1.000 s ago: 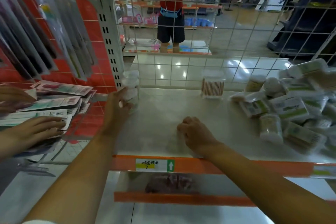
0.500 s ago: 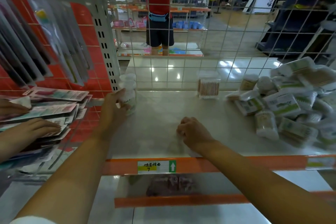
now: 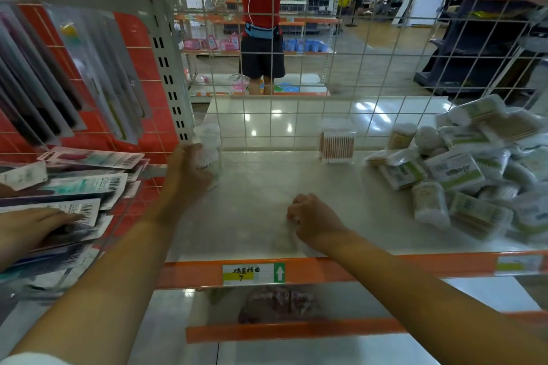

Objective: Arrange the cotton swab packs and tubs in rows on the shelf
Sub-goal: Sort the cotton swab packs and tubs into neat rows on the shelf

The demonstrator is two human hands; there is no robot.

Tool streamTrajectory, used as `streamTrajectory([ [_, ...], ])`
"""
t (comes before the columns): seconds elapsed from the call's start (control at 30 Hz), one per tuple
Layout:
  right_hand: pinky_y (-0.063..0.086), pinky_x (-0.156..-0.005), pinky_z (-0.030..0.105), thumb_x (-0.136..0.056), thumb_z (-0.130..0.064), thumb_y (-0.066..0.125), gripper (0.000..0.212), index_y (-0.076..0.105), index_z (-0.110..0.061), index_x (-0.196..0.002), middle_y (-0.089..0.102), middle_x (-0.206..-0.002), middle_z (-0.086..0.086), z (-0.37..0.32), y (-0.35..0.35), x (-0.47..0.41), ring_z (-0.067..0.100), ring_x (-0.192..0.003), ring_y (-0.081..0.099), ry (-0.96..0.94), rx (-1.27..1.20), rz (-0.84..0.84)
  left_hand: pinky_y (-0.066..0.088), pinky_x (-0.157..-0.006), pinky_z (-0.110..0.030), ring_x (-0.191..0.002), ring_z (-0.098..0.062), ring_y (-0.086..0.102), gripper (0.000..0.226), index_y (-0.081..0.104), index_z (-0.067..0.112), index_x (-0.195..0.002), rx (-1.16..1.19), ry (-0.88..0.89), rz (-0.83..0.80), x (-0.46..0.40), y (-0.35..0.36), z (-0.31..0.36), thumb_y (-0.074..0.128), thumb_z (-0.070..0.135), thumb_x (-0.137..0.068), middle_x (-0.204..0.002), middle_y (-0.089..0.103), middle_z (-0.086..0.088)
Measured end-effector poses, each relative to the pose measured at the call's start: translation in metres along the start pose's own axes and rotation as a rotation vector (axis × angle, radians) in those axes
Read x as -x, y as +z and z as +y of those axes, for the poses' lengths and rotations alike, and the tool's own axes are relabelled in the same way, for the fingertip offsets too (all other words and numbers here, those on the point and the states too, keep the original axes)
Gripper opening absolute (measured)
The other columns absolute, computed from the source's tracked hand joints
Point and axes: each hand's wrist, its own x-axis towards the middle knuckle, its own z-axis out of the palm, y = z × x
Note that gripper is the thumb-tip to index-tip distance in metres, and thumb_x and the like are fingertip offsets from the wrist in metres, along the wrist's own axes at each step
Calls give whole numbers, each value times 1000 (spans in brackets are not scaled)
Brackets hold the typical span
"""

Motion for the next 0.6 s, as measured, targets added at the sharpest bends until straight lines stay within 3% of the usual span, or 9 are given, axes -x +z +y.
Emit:
streamTrajectory([
  [0.13,47,-90,35,-86,-2,43,37,61,-8,-118,59,-112,12,4,0,-3,28,-106,52,-30,-41,65,42,-97,-45,-115,-35,46,48,51,1,-122,-139,230,34,-3,-2,10,66,3,-76,-125,50,-21],
  [0.27,49,-87,39,-83,2,43,53,43,-9,-134,57,-115,15,12,-6,-8,29,-103,54,-30,-72,178,41,-98,-44,-116,-33,49,39,54,4,-122,-244,384,-12,-2,6,32,61,10,-84,-122,55,-17],
  [0.37,49,-85,37,-84,-1,44,51,42,-8,-134,57,-113,13,19,-12,-7,27,-99,54,-24,-37,234,45,-92,-45,-110,-33,53,36,56,3,-120,-310,488,-67,6,21,49,59,13,-85,-119,58,-17],
  [0.5,49,-82,36,-85,-4,44,46,45,-8,-130,58,-111,12,36,-18,-1,26,-96,54,-4,29,269,54,-72,-44,-87,-35,63,26,65,2,-100,-382,584,-108,15,44,66,58,16,-79,-98,65,-17],
  [0.6,50,-81,38,-85,-7,44,43,47,-8,-128,57,-112,12,52,-25,6,27,-97,54,43,60,284,52,-70,-43,-83,-34,62,23,66,2,-96,-368,609,-143,23,63,83,69,10,-75,-92,65,-16],
])
